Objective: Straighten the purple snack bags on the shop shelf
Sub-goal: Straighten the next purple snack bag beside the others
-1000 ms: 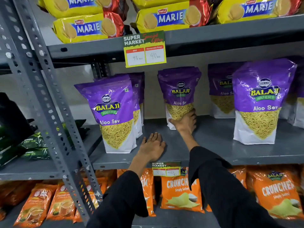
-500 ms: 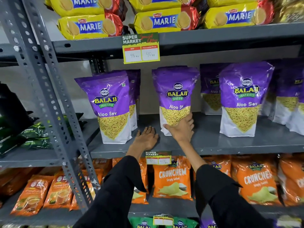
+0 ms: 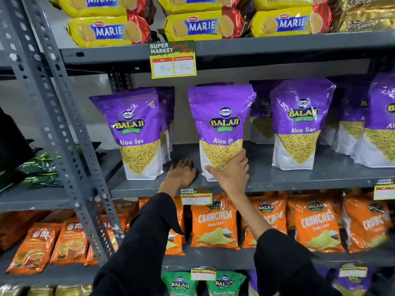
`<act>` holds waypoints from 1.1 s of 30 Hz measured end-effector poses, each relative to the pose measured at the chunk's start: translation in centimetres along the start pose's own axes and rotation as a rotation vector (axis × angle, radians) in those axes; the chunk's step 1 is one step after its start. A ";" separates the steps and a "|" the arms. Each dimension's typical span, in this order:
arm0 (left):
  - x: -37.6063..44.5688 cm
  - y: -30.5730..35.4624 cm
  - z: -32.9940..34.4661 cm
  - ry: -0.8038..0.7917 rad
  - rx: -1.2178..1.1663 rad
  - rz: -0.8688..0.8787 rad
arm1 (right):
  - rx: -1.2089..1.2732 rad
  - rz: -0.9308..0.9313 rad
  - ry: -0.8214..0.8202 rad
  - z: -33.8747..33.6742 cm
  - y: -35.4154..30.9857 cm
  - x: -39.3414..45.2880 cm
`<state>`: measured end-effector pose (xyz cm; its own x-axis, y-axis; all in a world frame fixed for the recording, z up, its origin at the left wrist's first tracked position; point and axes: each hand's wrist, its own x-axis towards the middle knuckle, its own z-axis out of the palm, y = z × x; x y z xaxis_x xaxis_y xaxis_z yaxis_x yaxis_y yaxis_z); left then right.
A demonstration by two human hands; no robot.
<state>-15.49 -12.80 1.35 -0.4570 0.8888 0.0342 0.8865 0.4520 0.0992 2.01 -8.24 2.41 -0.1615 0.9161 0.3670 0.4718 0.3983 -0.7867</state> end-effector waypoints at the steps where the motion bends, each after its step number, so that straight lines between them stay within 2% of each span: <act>1: -0.1 0.0 0.0 0.023 -0.003 0.012 | -0.002 -0.003 0.003 -0.1 0.0 -0.1; 4: -0.3 0.0 -0.2 0.054 -0.021 0.031 | -0.008 -0.012 0.011 -0.3 0.1 -0.4; 11: -0.3 -1.5 -0.9 -0.021 -0.075 0.102 | 0.090 -0.063 0.052 -0.2 1.2 -1.2; 15: -0.8 -1.7 -0.2 0.003 0.104 0.151 | 0.094 -0.100 0.066 0.6 1.0 -1.6; 33: -0.9 -1.8 0.0 0.009 0.092 0.142 | 0.025 -0.093 0.043 2.9 -0.8 0.6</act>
<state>-16.70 -14.46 1.11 -0.3268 0.9437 0.0504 0.9450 0.3272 0.0011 -0.96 -7.90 1.83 -0.1660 0.8724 0.4598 0.4342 0.4833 -0.7602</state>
